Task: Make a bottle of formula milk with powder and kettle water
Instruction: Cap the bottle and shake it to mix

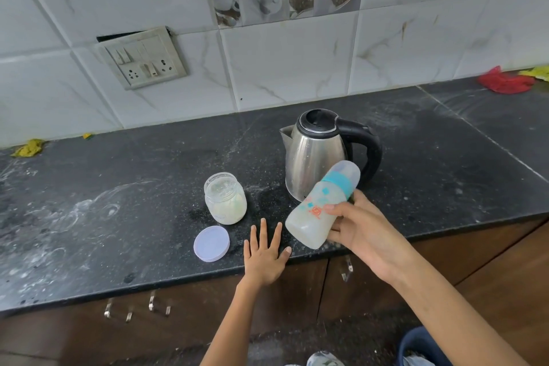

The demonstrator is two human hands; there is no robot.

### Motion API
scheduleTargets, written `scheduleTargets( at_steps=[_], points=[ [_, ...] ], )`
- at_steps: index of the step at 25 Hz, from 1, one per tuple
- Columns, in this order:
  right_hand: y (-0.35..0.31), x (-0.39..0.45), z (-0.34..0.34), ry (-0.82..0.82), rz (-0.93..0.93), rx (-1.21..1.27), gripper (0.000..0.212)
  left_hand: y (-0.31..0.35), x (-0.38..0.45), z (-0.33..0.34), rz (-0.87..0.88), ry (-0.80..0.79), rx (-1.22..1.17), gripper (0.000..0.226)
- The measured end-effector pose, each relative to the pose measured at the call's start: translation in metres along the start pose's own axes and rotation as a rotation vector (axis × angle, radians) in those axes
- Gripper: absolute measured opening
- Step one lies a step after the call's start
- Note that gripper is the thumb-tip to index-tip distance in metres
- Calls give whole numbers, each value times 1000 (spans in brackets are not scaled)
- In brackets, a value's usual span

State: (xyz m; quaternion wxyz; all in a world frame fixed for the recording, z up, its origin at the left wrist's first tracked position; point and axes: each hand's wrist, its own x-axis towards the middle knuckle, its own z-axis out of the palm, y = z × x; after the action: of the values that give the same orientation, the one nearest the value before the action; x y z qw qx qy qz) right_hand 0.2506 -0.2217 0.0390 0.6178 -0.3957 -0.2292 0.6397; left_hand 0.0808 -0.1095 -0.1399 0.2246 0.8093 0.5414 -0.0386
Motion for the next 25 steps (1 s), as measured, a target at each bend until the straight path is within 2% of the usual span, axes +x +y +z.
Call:
scheduleTargets(
  at_steps=[2,6,9,11,14,18,22,25],
  points=[
    [-3,1,-2,4,-51,-109,67,0,-1,0,1,-3,-2,64],
    [-1,10,-3,119,-220,32,82,1,-2,-2,1,-7,-9,63],
    [20,5,-3,15,-182,-160,90,3,-4,-2,-6,4,1,64],
    [20,5,-2,-31,-227,-236,89,2,-4,-2,-4,6,0,66],
    [1,17,-3,137,-338,-52,92,2,-3,-4,3,0,-11,63],
    [10,8,-3,64,-269,-331,96,2,-5,-4,1,-3,4,65],
    [8,11,-11,143,-325,-174,94,5,-5,-6,-5,4,-14,63],
    [20,4,-10,40,-254,-320,94,5,-7,-5,-18,10,37,68]
  ],
)
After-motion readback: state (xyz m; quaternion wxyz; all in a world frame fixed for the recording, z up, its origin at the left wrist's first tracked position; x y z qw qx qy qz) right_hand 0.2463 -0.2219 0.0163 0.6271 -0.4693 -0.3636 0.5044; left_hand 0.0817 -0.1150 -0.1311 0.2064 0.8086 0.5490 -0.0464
